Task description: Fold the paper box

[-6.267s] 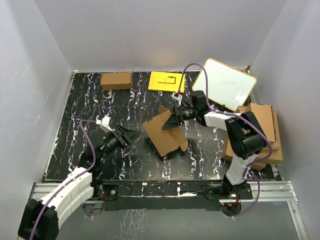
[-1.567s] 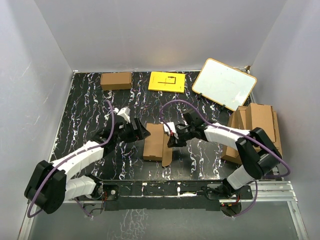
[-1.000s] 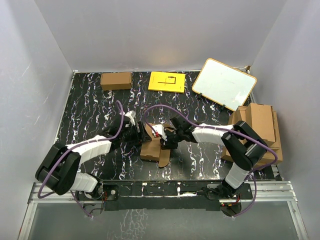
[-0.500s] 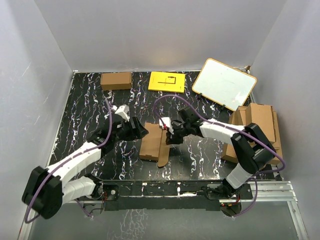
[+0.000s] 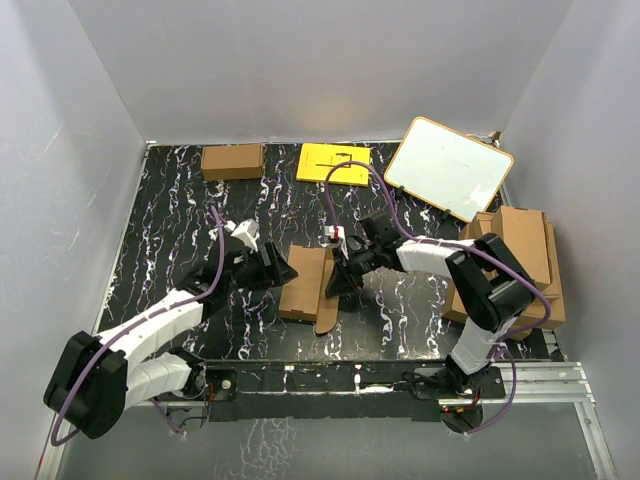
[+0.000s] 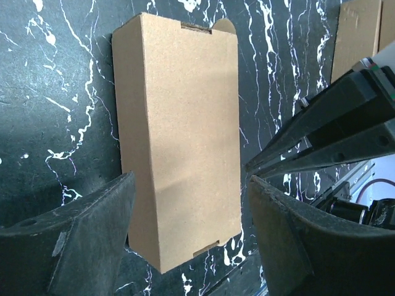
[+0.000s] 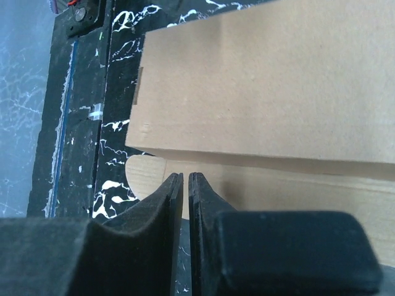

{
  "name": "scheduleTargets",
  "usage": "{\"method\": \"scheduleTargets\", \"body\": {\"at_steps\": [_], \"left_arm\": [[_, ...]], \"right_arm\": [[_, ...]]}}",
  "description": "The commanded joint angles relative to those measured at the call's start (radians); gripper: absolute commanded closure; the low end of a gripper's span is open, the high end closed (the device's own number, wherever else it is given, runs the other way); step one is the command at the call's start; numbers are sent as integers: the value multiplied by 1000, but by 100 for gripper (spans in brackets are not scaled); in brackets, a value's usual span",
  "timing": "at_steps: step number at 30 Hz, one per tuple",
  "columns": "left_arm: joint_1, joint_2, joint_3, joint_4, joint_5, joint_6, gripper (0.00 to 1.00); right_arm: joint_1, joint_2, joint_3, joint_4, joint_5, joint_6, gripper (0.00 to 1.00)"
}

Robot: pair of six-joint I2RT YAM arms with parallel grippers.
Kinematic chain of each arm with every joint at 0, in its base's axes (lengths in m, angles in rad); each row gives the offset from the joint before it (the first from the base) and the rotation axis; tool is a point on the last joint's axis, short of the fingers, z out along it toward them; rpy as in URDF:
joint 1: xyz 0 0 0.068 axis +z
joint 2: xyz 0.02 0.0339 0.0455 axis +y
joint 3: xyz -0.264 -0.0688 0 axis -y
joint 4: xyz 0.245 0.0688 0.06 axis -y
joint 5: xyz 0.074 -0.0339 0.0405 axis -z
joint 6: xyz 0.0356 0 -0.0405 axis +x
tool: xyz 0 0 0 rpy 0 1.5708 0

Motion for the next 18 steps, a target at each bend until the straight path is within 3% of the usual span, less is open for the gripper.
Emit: {"method": "scheduleTargets", "body": {"at_steps": [1, 13, 18], "left_arm": [[3, 39, 2, 38, 40, -1, 30], [3, 186, -6, 93, 82, -13, 32], [4, 154, 6, 65, 38, 7, 32]], "right_arm": [[-6, 53, 6, 102, -34, 117, 87], [-7, 170, 17, 237, -19, 294, 90], [-31, 151, 53, 158, 6, 232, 89]]}}
